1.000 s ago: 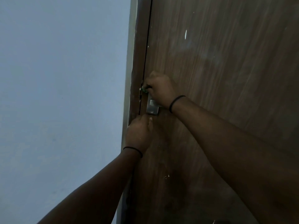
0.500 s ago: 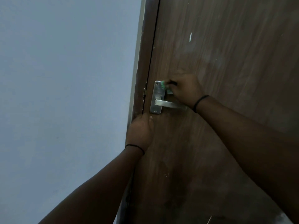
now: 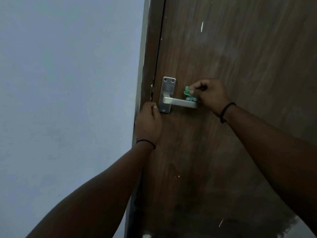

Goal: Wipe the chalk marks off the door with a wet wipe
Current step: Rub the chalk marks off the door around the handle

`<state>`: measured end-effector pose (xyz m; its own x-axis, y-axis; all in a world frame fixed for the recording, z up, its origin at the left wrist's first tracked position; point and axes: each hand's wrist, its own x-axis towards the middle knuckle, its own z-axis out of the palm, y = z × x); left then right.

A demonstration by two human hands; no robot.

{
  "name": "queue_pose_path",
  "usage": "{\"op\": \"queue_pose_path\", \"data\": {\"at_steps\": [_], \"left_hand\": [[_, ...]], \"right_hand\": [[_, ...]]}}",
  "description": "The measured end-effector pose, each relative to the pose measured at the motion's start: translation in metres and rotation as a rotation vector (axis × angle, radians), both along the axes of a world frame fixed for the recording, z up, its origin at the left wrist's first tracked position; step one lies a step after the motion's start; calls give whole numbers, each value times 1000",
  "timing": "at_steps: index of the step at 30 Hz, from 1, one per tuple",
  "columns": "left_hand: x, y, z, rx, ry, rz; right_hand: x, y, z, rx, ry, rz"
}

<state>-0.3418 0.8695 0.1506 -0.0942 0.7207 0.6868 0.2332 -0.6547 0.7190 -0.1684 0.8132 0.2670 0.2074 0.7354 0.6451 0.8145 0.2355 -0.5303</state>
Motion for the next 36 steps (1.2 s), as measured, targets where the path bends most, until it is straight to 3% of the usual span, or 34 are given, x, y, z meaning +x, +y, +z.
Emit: {"op": "queue_pose_path", "data": {"at_steps": [4,8,11,14,17,19,23,27,29,33,36], "left_hand": [[12,-7,26,-94,-265,-38],[9,-9,31,-147,-261,5],[4,-9,23,-228,-248,-9],[2,-10,13,-259,-203,-15],[3,-14,2,-264,-142,-35],[5,-12,-4,-281,-105,-34],[4,-2,-17,-310,47,42],[-1,3,-36,-331,171,98],[-2,3,-42,-286,211,101],[2,-12,-46,42,451,197],[13,-30,-37,370,598,291]], "right_hand": [[-52,8,1,36,-242,170],[-67,7,-12,53,-737,117],[-32,-13,-32,132,-896,53],[15,-35,-56,244,-791,-117],[25,-49,-90,330,-287,-290],[-3,-40,-109,319,-138,-215],[-70,6,-107,319,-238,-26],[-74,25,-107,302,-457,-81],[-48,17,-119,242,-371,-132],[-4,-22,-136,220,-165,-297],[5,-47,-126,206,-269,-365]]}}
